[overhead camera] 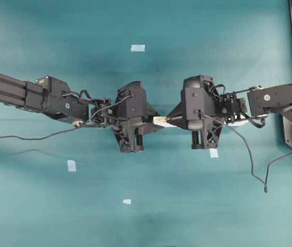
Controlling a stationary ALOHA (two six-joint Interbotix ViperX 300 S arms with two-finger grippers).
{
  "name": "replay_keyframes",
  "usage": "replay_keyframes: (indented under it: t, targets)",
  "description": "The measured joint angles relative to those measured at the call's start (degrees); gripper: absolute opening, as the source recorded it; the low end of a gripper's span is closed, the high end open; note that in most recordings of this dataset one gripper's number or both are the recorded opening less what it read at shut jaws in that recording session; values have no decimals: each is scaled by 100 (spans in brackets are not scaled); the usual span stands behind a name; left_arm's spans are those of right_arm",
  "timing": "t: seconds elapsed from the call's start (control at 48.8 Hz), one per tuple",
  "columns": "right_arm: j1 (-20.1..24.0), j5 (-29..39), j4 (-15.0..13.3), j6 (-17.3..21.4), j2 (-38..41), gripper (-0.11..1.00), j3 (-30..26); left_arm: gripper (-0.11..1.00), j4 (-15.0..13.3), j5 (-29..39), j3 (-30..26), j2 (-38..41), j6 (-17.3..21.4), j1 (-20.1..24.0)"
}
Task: Move the wooden board into place and insert the rod into its hole.
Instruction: 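Open the right gripper to release the inserted dowel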
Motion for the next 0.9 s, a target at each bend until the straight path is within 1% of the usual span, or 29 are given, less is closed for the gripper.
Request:
replay_keyframes:
  t: [0.123, 0.287, 0.41, 0.431, 0.472, 0.656, 0.677, 0.697, 0.779, 0.902]
  targets:
    - [0, 0, 9, 0, 0, 9, 0, 21, 0, 0, 0, 0, 9, 0]
    - [0, 18, 114, 0, 0, 9, 0, 21, 0, 0, 0, 0, 9, 0]
    - [0, 26, 141, 18, -18, 10, -18, 21, 0, 0, 0, 0, 0, 0]
    - [0, 44, 141, 9, -26, 12, -26, 21, 0, 0, 0, 0, 9, 0]
    - [9, 70, 141, 18, -26, 20, -35, 21, 0, 0, 0, 0, 9, 0]
    - [26, 325, 149, 35, -237, 70, 9, 21, 0, 26, 26, -9, 9, 0]
    - [26, 360, 149, 18, -264, 75, 26, 21, 0, 26, 26, -9, 9, 0]
    - [26, 360, 149, 18, -290, 77, 26, 21, 0, 35, 26, -9, 9, 0]
    - [26, 387, 149, 18, -545, 73, -18, 21, 0, 79, 18, -18, 9, 0]
    - [26, 571, 149, 26, -993, 73, -79, 21, 0, 132, 9, -26, 9, 0]
